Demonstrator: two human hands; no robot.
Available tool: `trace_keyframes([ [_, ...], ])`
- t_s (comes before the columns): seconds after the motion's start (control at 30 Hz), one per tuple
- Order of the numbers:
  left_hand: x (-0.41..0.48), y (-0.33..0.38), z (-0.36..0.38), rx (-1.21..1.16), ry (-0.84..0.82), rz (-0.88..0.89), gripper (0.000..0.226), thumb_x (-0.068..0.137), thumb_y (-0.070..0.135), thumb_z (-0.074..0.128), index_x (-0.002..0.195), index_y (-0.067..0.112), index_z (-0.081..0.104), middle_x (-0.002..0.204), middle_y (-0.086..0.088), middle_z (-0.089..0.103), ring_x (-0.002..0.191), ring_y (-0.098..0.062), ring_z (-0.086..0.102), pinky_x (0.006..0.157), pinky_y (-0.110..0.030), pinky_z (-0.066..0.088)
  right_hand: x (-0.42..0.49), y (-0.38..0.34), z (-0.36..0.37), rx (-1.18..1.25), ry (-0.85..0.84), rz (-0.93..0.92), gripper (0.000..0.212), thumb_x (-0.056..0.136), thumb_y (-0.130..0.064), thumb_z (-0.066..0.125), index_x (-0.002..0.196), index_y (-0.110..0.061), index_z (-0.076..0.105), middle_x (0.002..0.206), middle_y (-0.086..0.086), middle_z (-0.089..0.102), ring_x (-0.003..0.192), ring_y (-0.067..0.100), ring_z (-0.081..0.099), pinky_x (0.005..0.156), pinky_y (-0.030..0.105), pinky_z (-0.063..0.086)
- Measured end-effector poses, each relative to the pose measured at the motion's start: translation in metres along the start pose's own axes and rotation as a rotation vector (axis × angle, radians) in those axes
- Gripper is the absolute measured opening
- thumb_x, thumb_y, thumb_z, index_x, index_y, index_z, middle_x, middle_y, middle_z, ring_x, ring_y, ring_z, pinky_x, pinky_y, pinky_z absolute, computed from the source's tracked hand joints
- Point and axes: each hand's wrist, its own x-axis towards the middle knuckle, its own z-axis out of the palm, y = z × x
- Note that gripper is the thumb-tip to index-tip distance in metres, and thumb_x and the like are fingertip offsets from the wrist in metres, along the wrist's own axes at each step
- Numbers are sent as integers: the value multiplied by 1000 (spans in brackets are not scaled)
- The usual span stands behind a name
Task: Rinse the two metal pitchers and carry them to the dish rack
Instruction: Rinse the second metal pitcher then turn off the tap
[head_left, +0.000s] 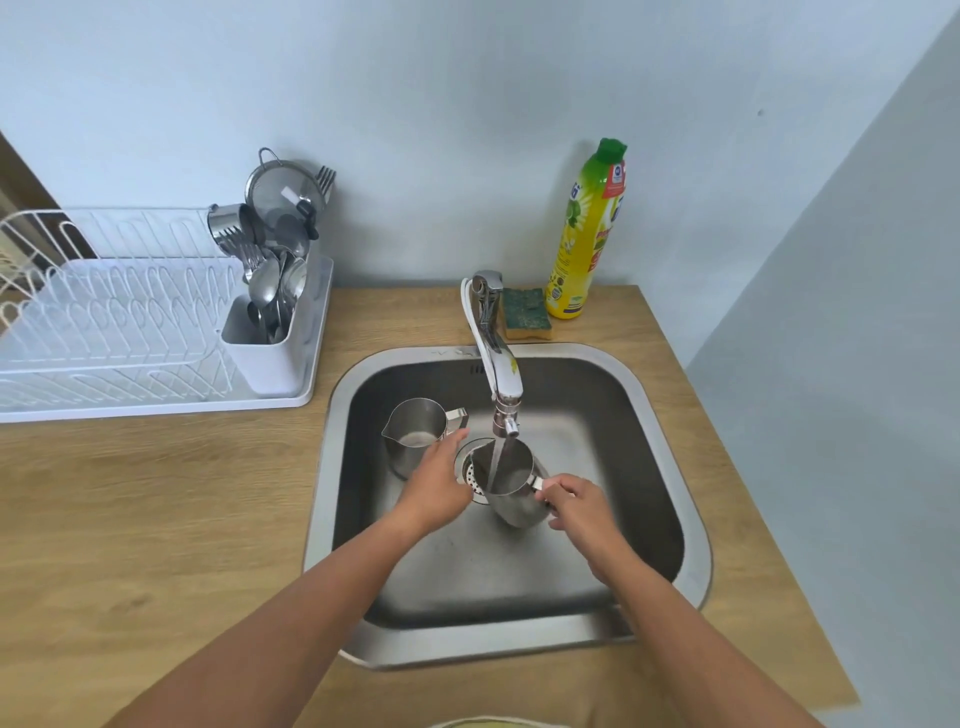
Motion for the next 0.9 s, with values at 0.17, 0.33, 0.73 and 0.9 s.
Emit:
trace_keyframes([
  [0.17,-11,-4,10,-79,-195,-24,100,68,2,77,149,35,29,137,2,51,115,-21,59,92,-31,53,-12,4,-4,-108,-17,-131,35,91,-12,57,61,-27,69,84,-3,72,91,20,66,86,44,52],
  [0.33,-10,1,20,-112,-130,38,87,58,5,85,133,35,51,117,9,66,98,-16,68,95,-36,53,-16,8,-17,-163,-2,-257,35,93,-9,58,67,-31,67,85,-12,64,89,19,56,85,33,47],
  [0.73,-11,30,-3,189,110,187,71,70,16,80,131,40,52,112,7,68,102,-19,63,79,-26,47,1,10,-8,203,-70,-66,20,101,-13,48,90,-18,64,98,6,59,93,17,53,86,37,56],
  [0.9,-19,30,-14,240,127,186,82,70,22,82,141,37,45,119,6,68,108,-18,63,83,-22,43,5,13,-1,298,-187,-23,20,104,-18,41,98,-18,60,108,7,64,108,22,63,79,30,56],
])
